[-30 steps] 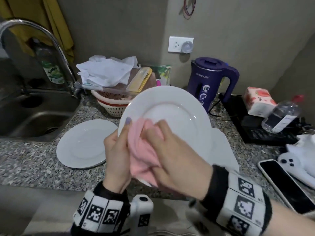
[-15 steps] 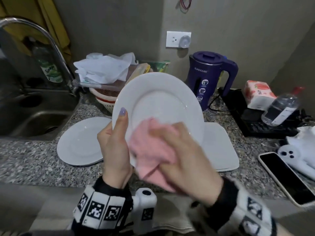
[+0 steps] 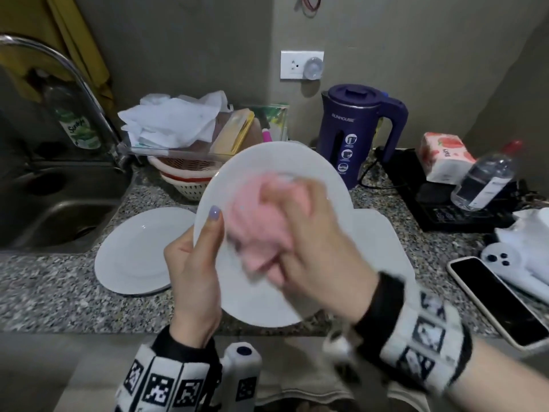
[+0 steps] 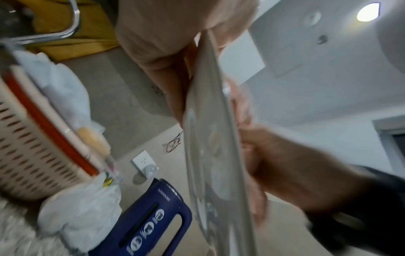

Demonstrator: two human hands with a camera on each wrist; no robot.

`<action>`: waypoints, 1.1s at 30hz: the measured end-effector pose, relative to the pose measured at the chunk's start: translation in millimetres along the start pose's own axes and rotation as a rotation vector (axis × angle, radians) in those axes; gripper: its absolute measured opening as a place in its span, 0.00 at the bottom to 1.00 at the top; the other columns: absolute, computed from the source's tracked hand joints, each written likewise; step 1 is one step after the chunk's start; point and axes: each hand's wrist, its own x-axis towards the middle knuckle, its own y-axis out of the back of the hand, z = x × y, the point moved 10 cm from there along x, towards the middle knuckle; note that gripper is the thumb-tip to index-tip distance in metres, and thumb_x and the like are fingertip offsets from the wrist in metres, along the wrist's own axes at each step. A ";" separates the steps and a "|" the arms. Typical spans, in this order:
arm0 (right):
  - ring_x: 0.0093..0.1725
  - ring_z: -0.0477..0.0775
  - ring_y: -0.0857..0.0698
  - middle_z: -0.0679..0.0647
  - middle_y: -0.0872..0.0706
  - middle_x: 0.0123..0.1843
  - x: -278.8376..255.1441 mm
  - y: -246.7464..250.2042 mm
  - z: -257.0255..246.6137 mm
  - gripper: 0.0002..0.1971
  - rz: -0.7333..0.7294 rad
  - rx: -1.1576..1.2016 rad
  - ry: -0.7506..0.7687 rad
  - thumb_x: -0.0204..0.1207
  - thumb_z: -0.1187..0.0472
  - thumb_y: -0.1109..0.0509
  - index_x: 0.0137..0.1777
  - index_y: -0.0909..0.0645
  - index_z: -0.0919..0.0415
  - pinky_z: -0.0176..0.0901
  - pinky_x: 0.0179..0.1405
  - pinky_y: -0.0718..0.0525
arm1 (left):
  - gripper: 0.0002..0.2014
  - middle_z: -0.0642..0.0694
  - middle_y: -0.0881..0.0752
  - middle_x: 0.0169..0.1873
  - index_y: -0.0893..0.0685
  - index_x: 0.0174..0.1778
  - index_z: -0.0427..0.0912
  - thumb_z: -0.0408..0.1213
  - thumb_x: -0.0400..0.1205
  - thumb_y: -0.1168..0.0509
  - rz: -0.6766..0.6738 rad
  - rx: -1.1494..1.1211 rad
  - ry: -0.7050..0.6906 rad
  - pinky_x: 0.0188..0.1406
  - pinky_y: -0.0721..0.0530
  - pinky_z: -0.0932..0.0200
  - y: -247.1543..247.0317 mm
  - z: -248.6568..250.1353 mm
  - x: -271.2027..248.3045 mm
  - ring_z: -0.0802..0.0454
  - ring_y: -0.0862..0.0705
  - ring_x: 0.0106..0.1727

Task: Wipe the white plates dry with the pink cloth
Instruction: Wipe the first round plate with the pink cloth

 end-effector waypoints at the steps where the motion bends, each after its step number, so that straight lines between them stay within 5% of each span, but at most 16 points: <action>1: 0.57 0.67 0.27 0.58 0.37 0.65 14.2 25.4 20.3 0.37 0.103 -0.070 -0.075 0.64 0.65 0.35 0.74 0.42 0.46 0.67 0.51 0.19 | 0.12 0.45 0.15 0.35 0.12 0.33 0.44 0.48 0.77 0.30 -0.012 0.004 -0.010 0.41 0.21 0.55 -1.2 1.9 -0.2 0.51 0.20 0.41; 3: 0.51 0.68 0.25 0.61 0.35 0.61 28.7 51.5 37.5 0.34 0.160 -0.168 -0.139 0.66 0.66 0.39 0.74 0.41 0.57 0.65 0.51 0.19 | 0.12 0.47 0.15 0.35 0.12 0.32 0.46 0.47 0.77 0.31 -0.025 0.011 -0.027 0.42 0.20 0.54 -5.5 5.1 0.6 0.51 0.19 0.41; 8: 0.54 0.66 0.26 0.56 0.34 0.61 12.7 -14.1 -34.8 0.35 -0.118 -0.002 0.166 0.62 0.60 0.40 0.72 0.43 0.48 0.65 0.46 0.19 | 0.11 0.43 0.27 0.28 0.21 0.28 0.41 0.44 0.72 0.31 0.068 0.059 -0.080 0.30 0.33 0.57 5.1 10.8 7.3 0.52 0.29 0.33; 13: 0.45 0.67 0.24 0.59 0.34 0.58 36.5 45.8 32.6 0.31 0.094 -0.292 -0.137 0.64 0.59 0.42 0.71 0.38 0.54 0.57 0.43 0.22 | 0.09 0.56 0.10 0.34 0.12 0.40 0.42 0.38 0.83 0.36 0.050 -0.081 -0.028 0.36 0.15 0.65 4.5 10.9 1.7 0.61 0.13 0.37; 16: 0.42 0.62 0.25 0.54 0.37 0.55 2.4 7.8 24.6 0.35 -0.107 -0.227 -0.173 0.63 0.46 0.46 0.73 0.41 0.53 0.51 0.41 0.26 | 0.11 0.55 0.09 0.36 0.10 0.39 0.42 0.37 0.84 0.36 0.079 -0.078 -0.007 0.39 0.14 0.64 5.4 7.0 1.9 0.60 0.13 0.40; 19: 0.52 0.58 0.22 0.48 0.39 0.57 -40.0 -46.5 -24.1 0.36 -0.363 0.049 -0.063 0.62 0.46 0.38 0.73 0.45 0.43 0.47 0.44 0.25 | 0.10 0.51 0.16 0.32 0.16 0.38 0.38 0.39 0.83 0.35 0.133 -0.037 0.007 0.35 0.19 0.64 15.2 4.4 3.4 0.58 0.19 0.36; 22: 0.55 0.62 0.24 0.50 0.38 0.60 -17.2 -24.4 -24.3 0.38 -0.201 0.018 0.035 0.66 0.60 0.34 0.73 0.48 0.39 0.54 0.44 0.18 | 0.12 0.48 0.19 0.29 0.15 0.31 0.44 0.45 0.78 0.32 0.098 -0.006 -0.022 0.35 0.21 0.62 13.9 10.8 -1.0 0.54 0.21 0.34; 25: 0.54 0.65 0.25 0.55 0.36 0.60 18.0 45.1 22.2 0.38 0.089 -0.210 -0.047 0.64 0.67 0.35 0.72 0.43 0.43 0.59 0.41 0.16 | 0.12 0.51 0.08 0.44 0.10 0.46 0.40 0.43 0.77 0.34 0.078 -0.082 -0.043 0.51 0.13 0.57 10.3 19.0 -3.1 0.52 0.11 0.50; 29: 0.58 0.61 0.29 0.52 0.38 0.60 -14.1 23.2 35.1 0.37 -0.055 -0.338 -0.109 0.62 0.59 0.34 0.72 0.42 0.41 0.51 0.39 0.22 | 0.10 0.52 0.08 0.44 0.11 0.49 0.40 0.39 0.82 0.35 0.136 -0.130 -0.049 0.49 0.13 0.59 8.2 15.8 -1.9 0.55 0.11 0.49; 33: 0.58 0.61 0.28 0.51 0.35 0.67 -47.6 -33.8 -18.4 0.40 -0.111 -0.190 0.103 0.58 0.63 0.33 0.71 0.39 0.37 0.51 0.42 0.20 | 0.11 0.51 0.13 0.36 0.09 0.32 0.46 0.42 0.78 0.32 0.144 -0.079 -0.067 0.46 0.16 0.60 3.7 9.9 -5.0 0.54 0.16 0.43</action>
